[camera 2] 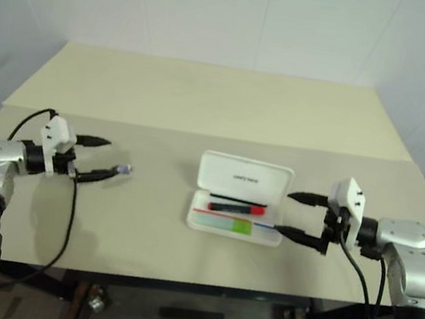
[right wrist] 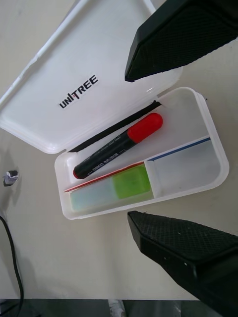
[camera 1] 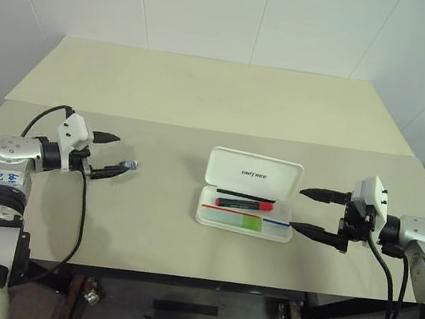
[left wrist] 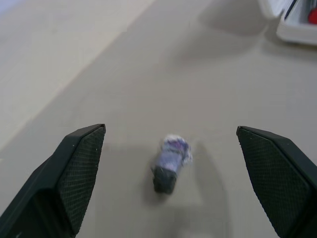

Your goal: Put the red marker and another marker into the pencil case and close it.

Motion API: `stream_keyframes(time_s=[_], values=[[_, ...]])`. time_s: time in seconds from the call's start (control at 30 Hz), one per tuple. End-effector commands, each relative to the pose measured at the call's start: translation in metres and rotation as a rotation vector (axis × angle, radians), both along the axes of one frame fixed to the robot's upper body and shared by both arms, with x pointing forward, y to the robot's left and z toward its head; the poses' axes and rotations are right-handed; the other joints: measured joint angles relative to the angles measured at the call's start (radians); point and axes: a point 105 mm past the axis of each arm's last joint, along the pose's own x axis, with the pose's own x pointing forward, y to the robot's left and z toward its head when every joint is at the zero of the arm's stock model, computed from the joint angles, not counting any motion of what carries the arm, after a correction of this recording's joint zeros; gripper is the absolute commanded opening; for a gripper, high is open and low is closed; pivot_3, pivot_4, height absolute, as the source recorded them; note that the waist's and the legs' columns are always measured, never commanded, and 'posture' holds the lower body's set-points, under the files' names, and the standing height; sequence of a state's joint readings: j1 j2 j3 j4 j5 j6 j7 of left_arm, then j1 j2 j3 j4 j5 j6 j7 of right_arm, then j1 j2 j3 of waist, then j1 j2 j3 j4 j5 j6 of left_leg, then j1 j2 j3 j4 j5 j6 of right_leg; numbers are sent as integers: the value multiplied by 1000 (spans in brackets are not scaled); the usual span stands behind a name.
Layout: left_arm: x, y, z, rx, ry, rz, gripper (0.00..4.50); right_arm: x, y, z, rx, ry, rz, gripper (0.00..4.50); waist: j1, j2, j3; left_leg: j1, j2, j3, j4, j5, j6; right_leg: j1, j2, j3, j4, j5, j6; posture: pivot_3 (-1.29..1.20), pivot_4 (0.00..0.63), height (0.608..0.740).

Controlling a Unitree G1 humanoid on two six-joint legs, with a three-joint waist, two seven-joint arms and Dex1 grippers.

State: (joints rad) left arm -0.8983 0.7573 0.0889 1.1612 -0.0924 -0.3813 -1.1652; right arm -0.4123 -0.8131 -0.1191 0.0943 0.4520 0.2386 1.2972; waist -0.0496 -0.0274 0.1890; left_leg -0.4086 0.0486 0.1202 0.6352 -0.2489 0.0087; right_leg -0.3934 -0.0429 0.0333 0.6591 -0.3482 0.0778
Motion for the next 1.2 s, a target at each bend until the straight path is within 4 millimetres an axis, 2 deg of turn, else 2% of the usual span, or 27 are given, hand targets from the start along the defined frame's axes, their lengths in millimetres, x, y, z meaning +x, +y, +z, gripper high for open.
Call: stream_keyframes(time_s=[0.03, 0.47, 0.7, 0.9, 1.17, 1.2], values=[[9, 0, 8, 29, -17, 38, 4500, -1, 4, 10, 10, -48, 5, 4435, 1, 0, 0, 0, 0, 0, 0, 0, 0, 0, 0, 0, 0, 0, 0, 0, 150, 740], [22, -9, -1, 122, 69, 78, 4500, -1, 6, 10, 19, -50, -12, 4435, 18, 0, 0, 0, 0, 1, 1, 0, 0, 0, 0, 0, 1, 0, 0, 0, 150, 740], [27, -4, -8, 262, 108, 122, 4500, -3, 4, 10, 21, -47, -30, 4435, 21, -1, 0, 0, 0, 1, 1, 0, 0, 0, 0, -1, 1, 0, 0, 0, 150, 740], [31, -9, -13, 267, 156, 143, 4500, -4, 4, 8, 23, -41, -41, 4435, 21, -1, 0, 0, 0, 1, 2, 0, 0, 0, 0, -1, 2, 0, 0, 0, 150, 740], [36, -24, -12, 203, 178, 121, 4500, -2, 4, 7, 22, -33, -43, 4435, 27, -1, 0, 0, -1, 0, 5, 0, 0, 1, 0, -1, 3, 0, 0, 0, 150, 740], [36, -26, -14, 196, 184, 119, 4319, -1, 5, 7, 23, -33, -43, 4482, 27, -1, 0, 0, -1, 0, 5, 0, 1, 1, -1, -1, 3, 0, 0, 0, 150, 740]])
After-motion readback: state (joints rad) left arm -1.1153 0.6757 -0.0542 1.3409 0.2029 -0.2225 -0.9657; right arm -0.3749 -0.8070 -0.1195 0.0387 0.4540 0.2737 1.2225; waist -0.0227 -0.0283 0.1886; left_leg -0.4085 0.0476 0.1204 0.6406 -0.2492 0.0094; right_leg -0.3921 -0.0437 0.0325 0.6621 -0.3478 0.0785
